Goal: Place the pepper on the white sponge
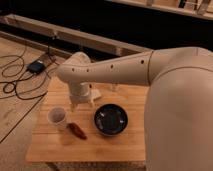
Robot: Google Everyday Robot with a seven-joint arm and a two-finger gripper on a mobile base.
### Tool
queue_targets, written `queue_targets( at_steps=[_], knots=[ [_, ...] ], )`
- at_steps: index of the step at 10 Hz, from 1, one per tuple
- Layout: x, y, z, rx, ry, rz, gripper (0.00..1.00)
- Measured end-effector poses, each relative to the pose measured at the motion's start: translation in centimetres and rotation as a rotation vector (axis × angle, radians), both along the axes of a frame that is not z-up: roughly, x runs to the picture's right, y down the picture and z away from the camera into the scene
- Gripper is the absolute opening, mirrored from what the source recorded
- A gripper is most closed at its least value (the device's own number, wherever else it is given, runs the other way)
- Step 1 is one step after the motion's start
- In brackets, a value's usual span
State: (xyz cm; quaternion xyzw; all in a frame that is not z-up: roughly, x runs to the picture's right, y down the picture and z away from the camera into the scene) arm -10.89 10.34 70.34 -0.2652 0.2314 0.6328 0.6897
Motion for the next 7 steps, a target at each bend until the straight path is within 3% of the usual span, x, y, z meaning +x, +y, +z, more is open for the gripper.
queue_targets(
  at_steps=[6,7],
  knots=[
    [-2.5,3.4,-1.5,-0.006,-0.195,-0.236,0.65],
    [-2.8,3.9,-1.6,-0.004,-0.216,-0.254,0.65]
  ],
)
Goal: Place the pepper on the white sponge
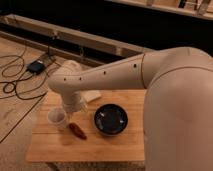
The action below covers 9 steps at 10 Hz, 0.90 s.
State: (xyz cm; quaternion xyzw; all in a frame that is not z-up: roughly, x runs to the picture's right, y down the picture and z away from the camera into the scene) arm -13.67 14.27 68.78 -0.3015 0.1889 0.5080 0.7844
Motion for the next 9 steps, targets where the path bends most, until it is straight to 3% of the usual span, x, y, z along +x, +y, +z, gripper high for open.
queue_targets(
  at_steps=[2,5,9],
  knots=[
    [-0.3,1.3,0.3,0.008,-0.031,-0.041,0.65],
    [-0.5,3.4,2.5,0.009,-0.056,-0.082,0.65],
    [-1.8,5.3,5.7,0.0,-0.079,-0.087,0.65]
  ],
)
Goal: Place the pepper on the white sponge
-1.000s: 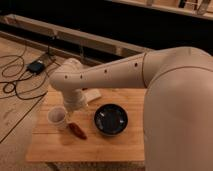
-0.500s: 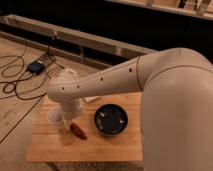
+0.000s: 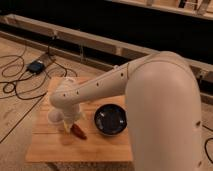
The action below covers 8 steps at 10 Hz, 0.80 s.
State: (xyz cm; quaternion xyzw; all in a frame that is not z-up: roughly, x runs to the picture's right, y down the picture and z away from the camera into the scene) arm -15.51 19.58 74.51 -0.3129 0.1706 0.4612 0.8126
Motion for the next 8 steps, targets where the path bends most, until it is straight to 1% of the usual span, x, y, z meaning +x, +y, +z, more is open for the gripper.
queue_targets(
  at_steps=[4,8],
  knots=[
    [-1.4,2.0,2.0,-0.035,-0.023,-0.021,0.65],
    [-1.7,3.4,3.6,-0.064,-0.017,-0.033,0.65]
  ],
)
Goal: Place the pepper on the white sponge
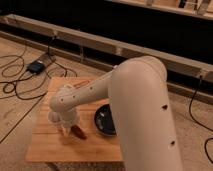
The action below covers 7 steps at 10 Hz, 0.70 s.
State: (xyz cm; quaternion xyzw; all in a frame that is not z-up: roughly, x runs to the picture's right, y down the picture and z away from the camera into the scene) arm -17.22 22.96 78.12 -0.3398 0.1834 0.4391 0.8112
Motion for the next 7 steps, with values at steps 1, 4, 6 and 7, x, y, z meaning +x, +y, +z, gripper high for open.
queue_targets(
  at_steps=[1,4,6,7],
  knots=[
    [-0.1,0.2,0.4,-0.004,0.003,-0.002,0.65],
    [-0.2,0.5,1.2,-0.012,0.011,-0.005,0.65],
    [-0.2,0.7,1.7,-0.014,0.016,-0.006,0.65],
    [-0.1,0.7,1.9,-0.015,0.019,-0.007,0.65]
  ],
)
